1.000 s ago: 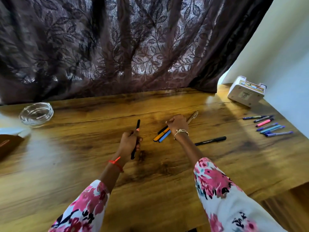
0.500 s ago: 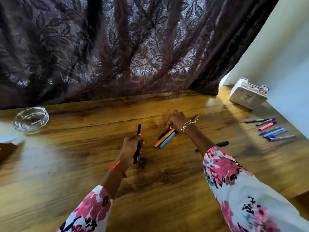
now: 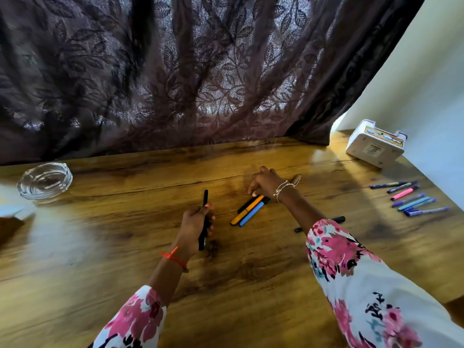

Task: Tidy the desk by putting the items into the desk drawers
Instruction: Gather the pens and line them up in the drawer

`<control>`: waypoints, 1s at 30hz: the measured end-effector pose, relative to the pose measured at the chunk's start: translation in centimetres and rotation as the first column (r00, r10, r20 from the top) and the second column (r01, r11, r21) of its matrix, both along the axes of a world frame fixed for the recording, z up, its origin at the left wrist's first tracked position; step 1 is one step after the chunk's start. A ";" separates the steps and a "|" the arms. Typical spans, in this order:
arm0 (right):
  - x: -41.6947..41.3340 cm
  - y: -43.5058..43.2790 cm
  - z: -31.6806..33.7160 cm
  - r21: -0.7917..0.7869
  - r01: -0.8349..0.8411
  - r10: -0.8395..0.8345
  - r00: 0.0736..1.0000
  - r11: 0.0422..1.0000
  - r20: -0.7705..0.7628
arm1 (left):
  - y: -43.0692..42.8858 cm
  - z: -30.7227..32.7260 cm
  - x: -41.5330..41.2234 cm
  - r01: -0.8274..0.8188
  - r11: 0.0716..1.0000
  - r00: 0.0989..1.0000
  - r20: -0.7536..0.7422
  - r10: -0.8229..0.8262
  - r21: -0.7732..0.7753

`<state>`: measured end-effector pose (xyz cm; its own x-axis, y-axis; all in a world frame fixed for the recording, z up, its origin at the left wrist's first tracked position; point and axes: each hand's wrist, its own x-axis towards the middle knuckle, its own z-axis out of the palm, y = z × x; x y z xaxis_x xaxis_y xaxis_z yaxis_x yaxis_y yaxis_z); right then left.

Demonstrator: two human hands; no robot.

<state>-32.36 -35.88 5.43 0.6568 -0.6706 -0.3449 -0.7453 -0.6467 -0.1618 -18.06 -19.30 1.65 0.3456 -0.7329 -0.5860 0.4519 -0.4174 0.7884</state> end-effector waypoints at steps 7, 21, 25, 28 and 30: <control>-0.5 -0.8 1.0 0.169 -0.048 0.049 0.999 0.984 -0.003 | 0.0 0.0 0.3 -0.011 1.000 1.000 0.003 0.011 0.000; 0.0 0.3 -0.5 0.090 -0.205 0.217 0.963 0.975 -0.162 | -0.1 0.1 -0.8 -0.035 0.999 0.999 -0.018 0.036 0.025; 0.5 0.7 -0.8 0.091 -0.218 0.231 0.960 0.972 -0.160 | 0.0 -0.1 -0.9 -0.096 0.995 0.995 -0.030 0.097 0.031; 1.1 1.0 -1.1 0.095 -0.234 0.248 0.951 0.968 -0.183 | 0.2 -0.4 -1.1 -0.164 0.986 0.986 -0.038 0.165 0.022; 1.4 1.4 -1.6 0.087 -0.244 0.258 0.943 0.966 -0.209 | 0.3 -0.5 -1.2 -0.208 0.978 0.976 -0.057 0.208 0.011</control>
